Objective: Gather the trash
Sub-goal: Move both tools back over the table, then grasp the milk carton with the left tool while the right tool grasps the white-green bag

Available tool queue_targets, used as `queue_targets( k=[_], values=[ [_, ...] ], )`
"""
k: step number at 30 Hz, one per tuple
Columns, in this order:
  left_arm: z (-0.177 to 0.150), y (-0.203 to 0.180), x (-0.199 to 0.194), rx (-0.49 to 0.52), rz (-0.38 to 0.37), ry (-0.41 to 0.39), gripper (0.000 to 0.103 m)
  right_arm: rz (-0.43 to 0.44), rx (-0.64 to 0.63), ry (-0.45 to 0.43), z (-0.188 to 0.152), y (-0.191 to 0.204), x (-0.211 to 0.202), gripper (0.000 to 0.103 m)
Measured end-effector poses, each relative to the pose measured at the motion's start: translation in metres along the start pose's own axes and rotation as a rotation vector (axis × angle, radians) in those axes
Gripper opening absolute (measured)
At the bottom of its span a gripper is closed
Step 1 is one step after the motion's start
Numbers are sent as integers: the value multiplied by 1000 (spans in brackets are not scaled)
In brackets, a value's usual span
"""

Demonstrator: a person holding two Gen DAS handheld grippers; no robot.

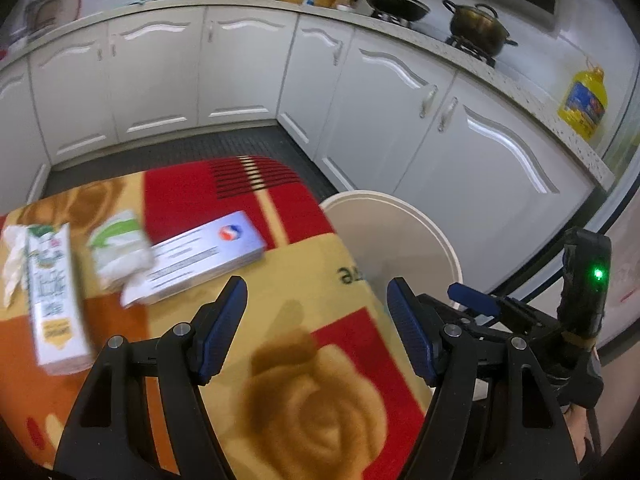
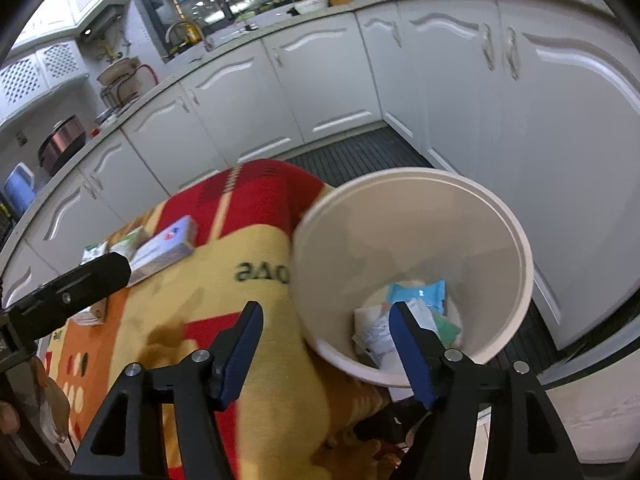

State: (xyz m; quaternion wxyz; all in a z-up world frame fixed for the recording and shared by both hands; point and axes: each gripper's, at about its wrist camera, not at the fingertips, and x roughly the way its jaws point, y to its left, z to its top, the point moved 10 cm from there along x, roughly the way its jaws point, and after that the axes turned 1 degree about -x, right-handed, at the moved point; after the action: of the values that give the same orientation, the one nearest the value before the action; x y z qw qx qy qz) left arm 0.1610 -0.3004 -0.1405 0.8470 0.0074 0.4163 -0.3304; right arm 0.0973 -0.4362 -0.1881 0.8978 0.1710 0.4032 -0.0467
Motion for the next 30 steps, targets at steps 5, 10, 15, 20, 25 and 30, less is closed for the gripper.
queue_targets(
  k=[5,10,15,20,25,30],
  values=[
    [-9,36,-27,-45,39,-12,72,33,-41,2,2,30,-1,67],
    [-15,81,-51,-108,93,-28,72,72,-81,18,1,63,6,68],
    [-20,125,-64,-186,137,-30,72,105,-127,32,-2,94,14,68],
    [-22,162,-65,-260,145,-27,73,129,-163,47,-4,119,21,68],
    [-24,181,-47,-313,128,11,73,156,-200,53,2,144,29,71],
    [-23,192,-30,-339,106,35,73,179,-226,53,19,165,44,72]
  ],
)
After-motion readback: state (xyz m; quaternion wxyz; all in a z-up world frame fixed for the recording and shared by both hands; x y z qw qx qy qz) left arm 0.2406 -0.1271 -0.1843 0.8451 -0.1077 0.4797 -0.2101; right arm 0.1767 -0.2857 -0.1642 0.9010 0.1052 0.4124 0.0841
